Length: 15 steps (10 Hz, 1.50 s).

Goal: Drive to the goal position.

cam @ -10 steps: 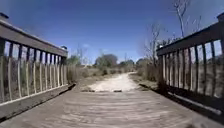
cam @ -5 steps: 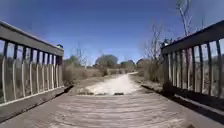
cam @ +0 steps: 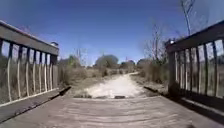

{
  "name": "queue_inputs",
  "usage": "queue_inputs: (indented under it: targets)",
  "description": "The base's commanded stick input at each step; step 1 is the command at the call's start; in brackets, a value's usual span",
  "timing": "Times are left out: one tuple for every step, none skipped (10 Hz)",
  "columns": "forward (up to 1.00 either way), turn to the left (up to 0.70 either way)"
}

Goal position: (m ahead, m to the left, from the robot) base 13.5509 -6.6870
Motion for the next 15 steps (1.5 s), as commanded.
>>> queue_inputs:
  targets:
    - [0.5,-0.37]
    - [0.5,-0.23]
    - [0.5,-0.09]
    - [0.5,0.0]
    - [0.5,0.0]
    - [0.5,0.0]
    - [0.5,0.0]
    - [0.5,0.0]
    - [0.5,0.0]
    - [0.5,0.0]
    - [0.5,0.0]
    - [0.5,0.0]
    - [0.5,0.0]
    - [0.5,0.0]
    - [0.5,0.0]
